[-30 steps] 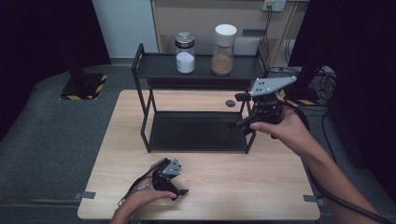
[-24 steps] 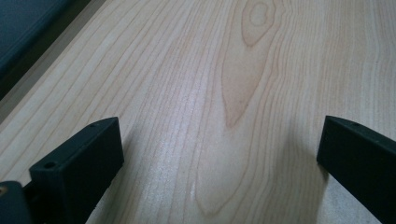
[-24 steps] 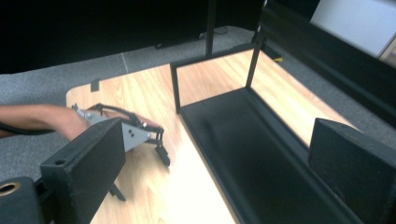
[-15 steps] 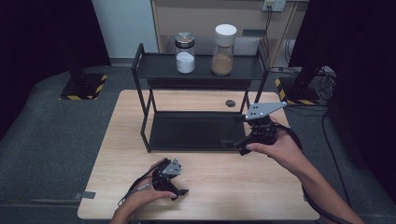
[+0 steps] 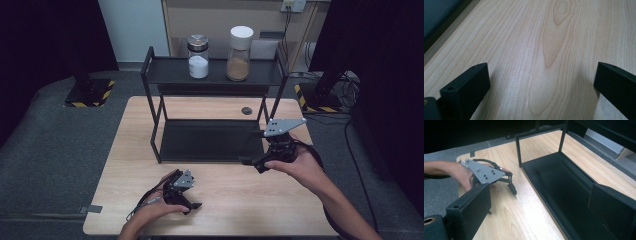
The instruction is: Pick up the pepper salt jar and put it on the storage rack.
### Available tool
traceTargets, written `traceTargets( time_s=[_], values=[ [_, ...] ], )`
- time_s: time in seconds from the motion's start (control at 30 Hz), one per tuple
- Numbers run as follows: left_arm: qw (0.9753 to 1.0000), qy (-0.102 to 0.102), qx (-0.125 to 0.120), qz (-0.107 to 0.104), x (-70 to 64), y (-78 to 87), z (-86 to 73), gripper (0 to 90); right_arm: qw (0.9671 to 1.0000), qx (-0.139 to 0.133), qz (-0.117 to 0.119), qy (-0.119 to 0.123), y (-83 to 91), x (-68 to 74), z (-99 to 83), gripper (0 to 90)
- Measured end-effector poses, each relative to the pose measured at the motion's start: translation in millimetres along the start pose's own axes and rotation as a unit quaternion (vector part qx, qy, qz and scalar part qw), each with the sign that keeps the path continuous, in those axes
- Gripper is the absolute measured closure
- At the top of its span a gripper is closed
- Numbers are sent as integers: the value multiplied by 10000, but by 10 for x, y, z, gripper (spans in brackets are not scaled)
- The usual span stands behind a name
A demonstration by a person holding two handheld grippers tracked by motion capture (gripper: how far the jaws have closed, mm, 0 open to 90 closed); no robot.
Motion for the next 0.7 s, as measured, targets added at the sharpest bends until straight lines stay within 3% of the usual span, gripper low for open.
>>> traceTargets(
  time_s=[0.43, 0.7],
  values=[
    [10000, 0, 0, 0, 0, 0, 0, 0, 10000, 73, -51, -16, -35, 12, -203, 53],
    [10000, 1, 1, 0, 0, 0, 0, 0, 9999, 92, 38, -88, -85, 10, -378, 55]
  ],
)
Point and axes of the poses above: each handheld gripper's, and its own axes: y roughly backward along the jaws, z roughly out of its top, x roughly to its left, the point moved 4 cm from there along -y, roughly forward along the jaws, and after that the axes turned 2 degrees about -x, right-handed, at the moved point
